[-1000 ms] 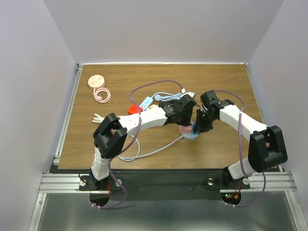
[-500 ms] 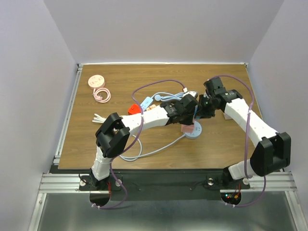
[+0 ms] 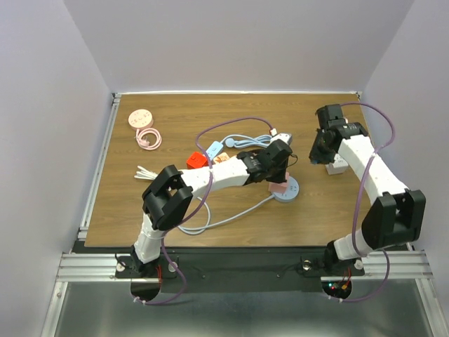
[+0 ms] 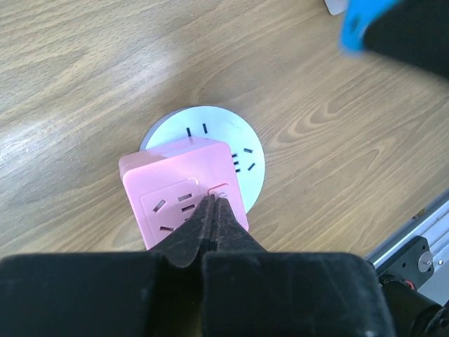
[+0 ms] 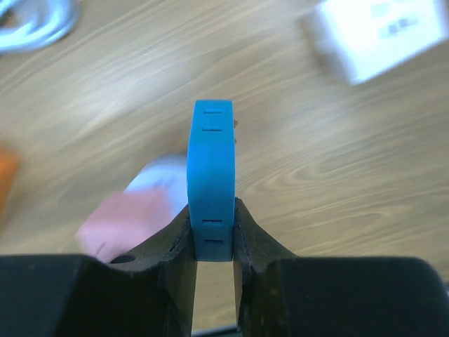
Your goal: Pull the plug off the socket
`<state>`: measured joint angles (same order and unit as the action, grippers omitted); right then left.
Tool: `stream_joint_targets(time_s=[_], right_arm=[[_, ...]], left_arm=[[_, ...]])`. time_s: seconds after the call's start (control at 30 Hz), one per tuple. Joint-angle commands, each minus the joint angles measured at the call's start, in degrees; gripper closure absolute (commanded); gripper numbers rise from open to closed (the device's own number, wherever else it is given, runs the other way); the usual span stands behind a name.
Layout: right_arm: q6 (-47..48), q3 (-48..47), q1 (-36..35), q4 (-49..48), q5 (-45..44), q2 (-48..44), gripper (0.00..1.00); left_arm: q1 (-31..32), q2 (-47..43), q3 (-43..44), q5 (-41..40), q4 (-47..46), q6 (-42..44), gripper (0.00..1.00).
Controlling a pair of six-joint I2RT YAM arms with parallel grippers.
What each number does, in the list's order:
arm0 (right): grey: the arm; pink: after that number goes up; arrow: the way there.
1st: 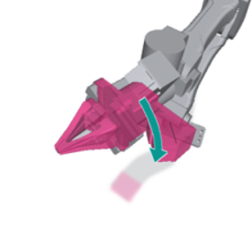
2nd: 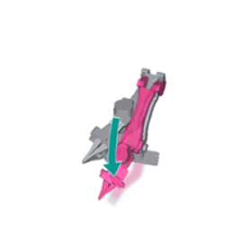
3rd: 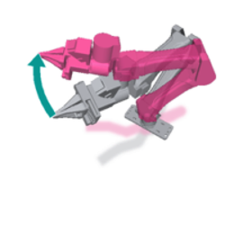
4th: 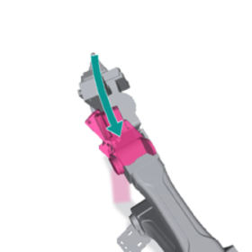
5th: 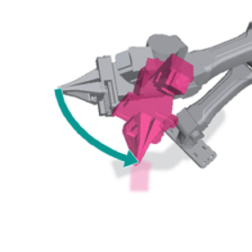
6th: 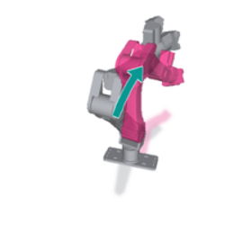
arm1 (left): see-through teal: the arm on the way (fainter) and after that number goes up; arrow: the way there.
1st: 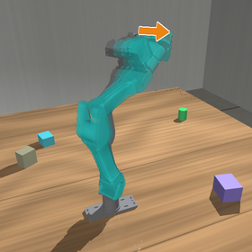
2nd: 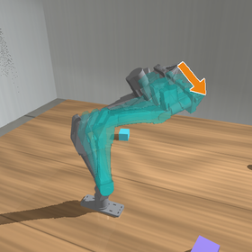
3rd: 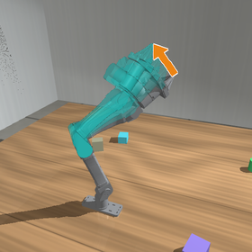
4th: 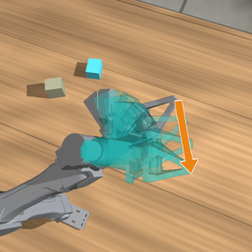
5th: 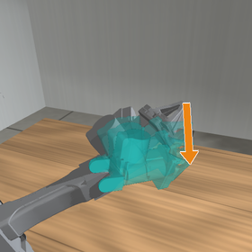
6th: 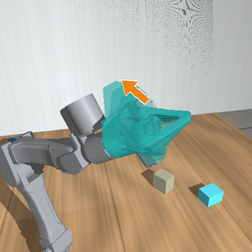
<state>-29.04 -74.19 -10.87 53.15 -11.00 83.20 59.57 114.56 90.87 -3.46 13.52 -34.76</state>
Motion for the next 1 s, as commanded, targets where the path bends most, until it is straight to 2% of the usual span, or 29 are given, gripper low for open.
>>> stream_joint_targets(time_s=[0.0, 0.17, 0.33, 0.4, 0.43, 0.47, 0.53, 0.57, 0.7, 0.8, 0.87, 0.97], right_arm=[[-1.8, -1.8, 3.2, -1.1, -5.2, 5.2, 1.00], [-2.0, -4.4, 5.3, -1.7, -3.9, 12.5, 1.00], [-3.2, -5.2, 9.1, -1.9, -5.8, 15.3, 0.79], [-3.8, -5.3, 10.5, -1.8, -6.9, 15.6, 0.78], [-4.4, -5.4, 10.6, -1.8, -7.7, 15.8, 0.73], [-4.4, -5.4, 12.1, -1.8, -8.2, 16.2, 0.53], [-5.0, -5.5, 12.7, -1.8, -8.8, 16.7, 0.31], [-5.0, -6.0, 12.8, -1.7, -8.2, 16.8, 0.17], [-2.7, -6.8, 12.8, -2.5, -2.2, 13.8, 0.02], [-0.9, -4.5, 12.5, -4.2, 6.0, 10.4, 0.02], [0.1, -1.6, 11.2, -5.7, 10.7, 5.5, 0.06], [-0.1, 4.6, 9.4, -6.6, 15.2, -1.3, 0.23]], left_arm=[[1.2, 3.5, -1.4, -1.0, 15.4, 0.7, 1.00], [1.2, 0.3, 2.6, -1.6, 16.5, 0.0, 1.00], [1.3, -4.2, 5.5, -2.3, 15.3, -0.7, 1.00], [1.2, -6.2, 6.8, -2.1, 13.8, -1.0, 1.00], [1.2, -6.7, 7.6, -2.0, 13.6, -1.4, 1.00], [1.2, -7.5, 8.1, -1.9, 13.0, -1.4, 1.00], [1.2, -8.0, 9.3, -1.9, 13.0, -1.6, 1.00], [1.2, -8.3, 10.2, -2.0, 13.2, -1.7, 1.00], [1.0, -9.6, 10.7, -2.9, 13.7, -1.5, 1.00], [0.5, -10.7, 9.0, -3.7, 13.8, -1.6, 0.98], [0.2, -10.8, 8.4, -4.8, 15.1, -1.9, 0.88], [-0.3, -10.8, 7.8, -5.8, 16.2, -2.2, 0.69]])
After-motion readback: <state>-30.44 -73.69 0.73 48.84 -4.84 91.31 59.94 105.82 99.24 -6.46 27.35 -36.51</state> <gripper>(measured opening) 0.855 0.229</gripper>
